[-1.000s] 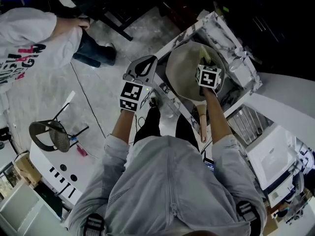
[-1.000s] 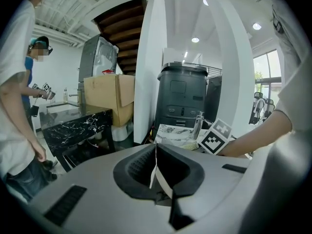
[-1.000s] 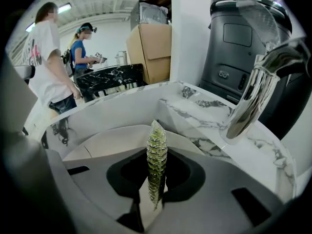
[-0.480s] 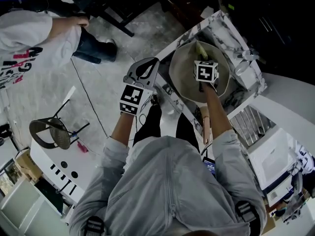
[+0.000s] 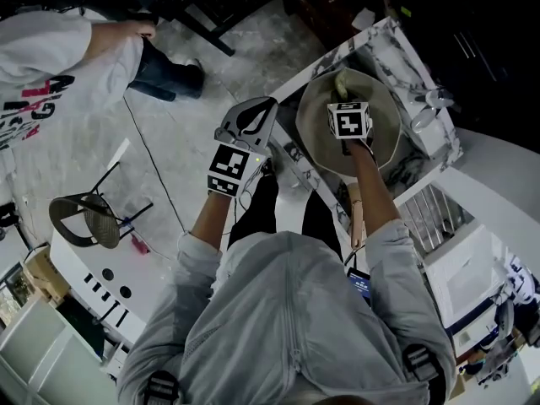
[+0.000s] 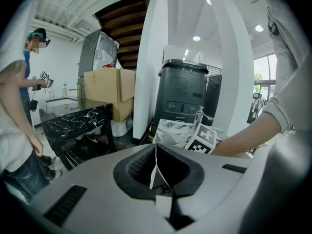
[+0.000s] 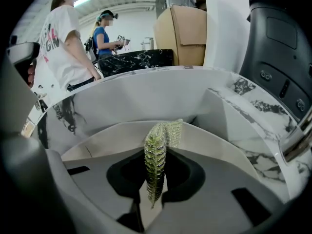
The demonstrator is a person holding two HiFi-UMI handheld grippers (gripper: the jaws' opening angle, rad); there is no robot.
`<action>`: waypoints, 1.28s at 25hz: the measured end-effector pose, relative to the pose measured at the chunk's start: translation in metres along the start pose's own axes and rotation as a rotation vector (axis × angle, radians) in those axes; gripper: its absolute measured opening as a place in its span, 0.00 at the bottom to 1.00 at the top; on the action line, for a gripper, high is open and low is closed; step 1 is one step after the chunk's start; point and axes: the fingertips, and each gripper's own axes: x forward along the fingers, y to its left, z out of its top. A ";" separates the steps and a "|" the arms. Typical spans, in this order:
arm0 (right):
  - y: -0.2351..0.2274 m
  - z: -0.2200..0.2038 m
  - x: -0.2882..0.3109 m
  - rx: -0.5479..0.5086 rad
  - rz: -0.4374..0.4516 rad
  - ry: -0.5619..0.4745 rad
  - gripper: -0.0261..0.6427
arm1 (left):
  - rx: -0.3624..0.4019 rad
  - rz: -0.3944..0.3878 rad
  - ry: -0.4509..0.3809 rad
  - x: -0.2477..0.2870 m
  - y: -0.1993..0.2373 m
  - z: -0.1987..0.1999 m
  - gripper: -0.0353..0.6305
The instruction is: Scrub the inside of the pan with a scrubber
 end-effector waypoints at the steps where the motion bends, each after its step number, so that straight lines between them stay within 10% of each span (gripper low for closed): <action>1: 0.002 0.001 0.002 -0.009 0.012 0.002 0.17 | -0.002 0.002 0.000 0.000 0.001 -0.001 0.09; 32: 0.132 -0.046 -0.040 -0.239 0.768 0.137 0.17 | 0.008 0.021 0.003 -0.028 -0.026 -0.011 0.09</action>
